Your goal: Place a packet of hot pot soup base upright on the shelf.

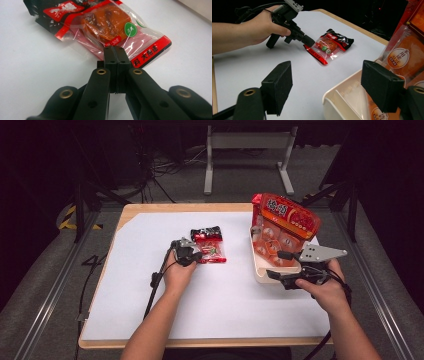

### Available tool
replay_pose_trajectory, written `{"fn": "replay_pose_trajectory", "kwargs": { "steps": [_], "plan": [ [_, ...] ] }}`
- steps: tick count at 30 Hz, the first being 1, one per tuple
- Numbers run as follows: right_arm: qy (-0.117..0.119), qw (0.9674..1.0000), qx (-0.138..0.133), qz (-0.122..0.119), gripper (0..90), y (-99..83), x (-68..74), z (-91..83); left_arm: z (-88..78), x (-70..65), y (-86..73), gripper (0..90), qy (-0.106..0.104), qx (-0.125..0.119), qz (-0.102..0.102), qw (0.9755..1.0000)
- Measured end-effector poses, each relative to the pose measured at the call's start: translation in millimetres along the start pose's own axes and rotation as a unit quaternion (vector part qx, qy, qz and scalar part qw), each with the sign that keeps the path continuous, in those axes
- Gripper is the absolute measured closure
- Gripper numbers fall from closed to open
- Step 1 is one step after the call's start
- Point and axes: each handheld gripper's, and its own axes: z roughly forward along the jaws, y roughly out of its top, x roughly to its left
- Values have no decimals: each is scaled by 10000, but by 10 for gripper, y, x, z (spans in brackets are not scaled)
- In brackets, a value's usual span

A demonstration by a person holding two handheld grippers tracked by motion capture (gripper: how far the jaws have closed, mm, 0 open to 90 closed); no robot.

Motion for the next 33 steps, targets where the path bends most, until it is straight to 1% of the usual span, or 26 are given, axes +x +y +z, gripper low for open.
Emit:
{"fn": "replay_pose_trajectory", "kwargs": {
  "steps": [1,3,4,5,10,12,15,17,18,21,24,25,26,27,30,32,33],
  "plan": [
    [-2,10000,-2,1,258,0,-1,1,-17,-7,0,900,3,-31,5,10000],
    [-2,10000,3,-2,258,-2,0,3,-66,-16,7,900,-7,-95,102,9999],
    [-6,10000,4,-6,258,-3,-1,6,-83,-26,8,900,-2,-123,99,9999],
    [-7,10000,11,1,259,-3,0,8,-104,-34,9,900,-2,-171,141,9998],
    [-7,10000,33,5,261,-9,-1,30,-229,-88,10,900,-68,-343,291,9990],
    [-9,10000,54,23,262,-12,3,44,-287,-112,9,900,-68,-377,404,9984],
    [-12,9999,98,27,263,-12,12,78,-387,-169,5,900,-101,-471,546,9973],
    [-16,9999,123,33,264,-6,21,113,-447,-214,5,900,-108,-542,685,9961],
    [-16,9999,123,33,264,-6,21,113,-447,-214,5,900,-108,-542,685,9961],
    [-11,9999,145,67,268,13,37,168,-548,-299,17,900,-158,-611,897,9940],
    [17,9997,183,132,271,24,48,237,-616,-377,20,900,-233,-554,1094,9922],
    [40,9997,198,149,271,26,52,261,-630,-394,13,900,-255,-534,1120,9919],
    [74,9996,214,169,271,27,57,286,-641,-405,5,900,-298,-476,1127,9920],
    [107,9995,226,175,271,28,64,310,-653,-409,-9,900,-299,-459,1105,9924],
    [184,9993,280,144,271,31,96,371,-672,-382,-59,900,-345,-400,1005,9935],
    [241,9992,308,127,269,31,119,402,-662,-344,-99,900,-435,-366,824,9950],
    [256,9991,315,125,269,30,126,409,-651,-323,-118,900,-441,-347,748,9956]
  ]
}}
